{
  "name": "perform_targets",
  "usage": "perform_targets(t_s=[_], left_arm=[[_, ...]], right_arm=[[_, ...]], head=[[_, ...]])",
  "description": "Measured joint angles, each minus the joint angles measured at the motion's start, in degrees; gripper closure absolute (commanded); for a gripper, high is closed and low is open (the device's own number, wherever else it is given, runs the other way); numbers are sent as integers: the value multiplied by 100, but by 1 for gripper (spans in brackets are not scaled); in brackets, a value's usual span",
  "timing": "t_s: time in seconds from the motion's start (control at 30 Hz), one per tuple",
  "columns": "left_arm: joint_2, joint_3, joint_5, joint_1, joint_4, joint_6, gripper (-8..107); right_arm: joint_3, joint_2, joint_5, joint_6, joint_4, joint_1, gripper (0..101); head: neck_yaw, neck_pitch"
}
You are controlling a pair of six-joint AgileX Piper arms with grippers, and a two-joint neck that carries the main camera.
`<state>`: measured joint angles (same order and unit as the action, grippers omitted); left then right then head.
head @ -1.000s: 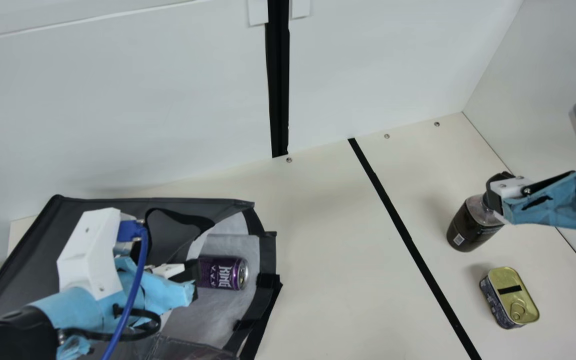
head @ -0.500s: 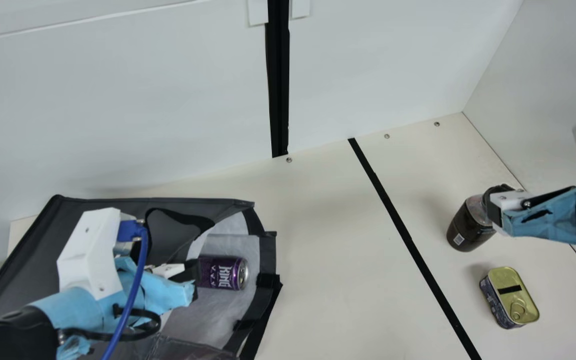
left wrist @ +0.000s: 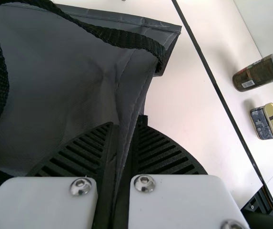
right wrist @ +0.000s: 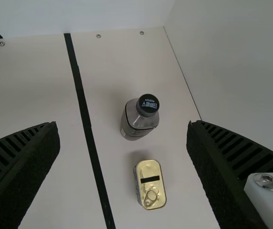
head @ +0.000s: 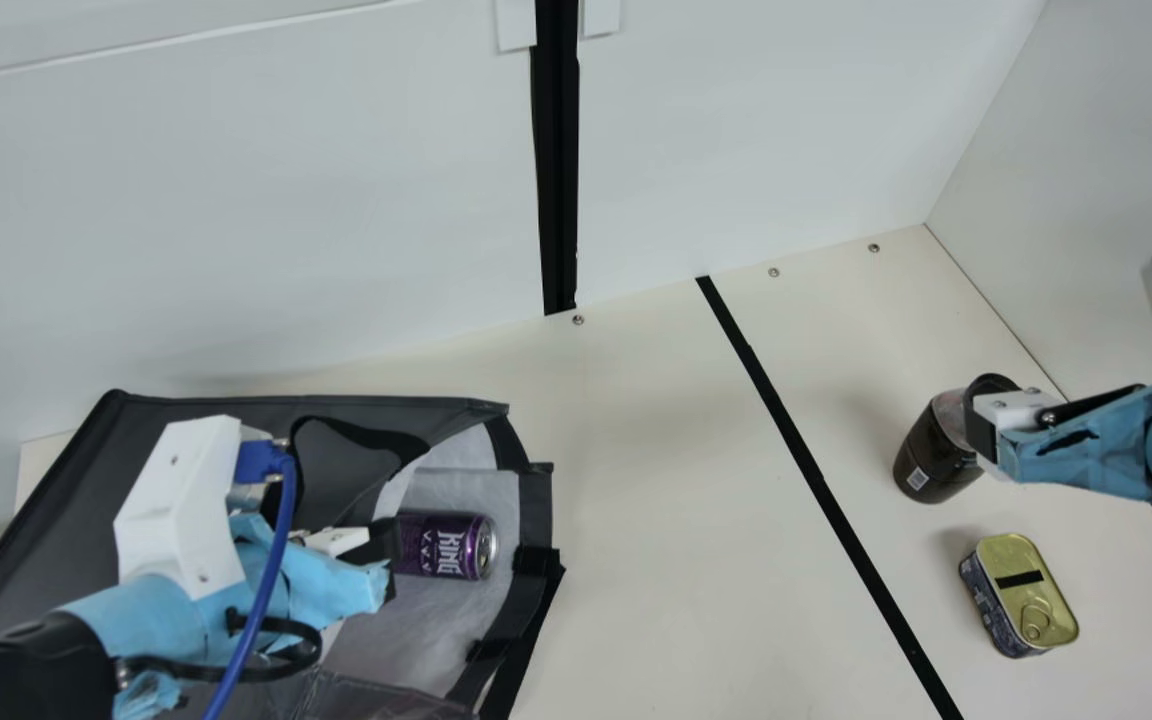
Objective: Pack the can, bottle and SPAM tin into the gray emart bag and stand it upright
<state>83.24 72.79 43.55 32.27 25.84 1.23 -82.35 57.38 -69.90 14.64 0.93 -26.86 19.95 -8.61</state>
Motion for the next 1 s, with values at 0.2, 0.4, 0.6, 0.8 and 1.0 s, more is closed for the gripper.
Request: perform_targets(t_s=[0.2,0.4,0.6,0.8,1.0], left_arm=[[0,0,0,0,0,0,107],[0,0,0,0,0,0,107],[0,0,0,0,0,0,107],[0,0,0,0,0,0,107],[0,0,0,0,0,0,107]], right_arm=[[-1,23,0,-32,20,95,6],[-11,70,0,-32,20,105,6],[-63,167,8,68,44,48,6],[-102,288,7,186,82,-82,6],[-114,433,5,259,76,-206,6]], head=[[0,0],[0,-9],[0,-9],[-9,-9],[0,-9]])
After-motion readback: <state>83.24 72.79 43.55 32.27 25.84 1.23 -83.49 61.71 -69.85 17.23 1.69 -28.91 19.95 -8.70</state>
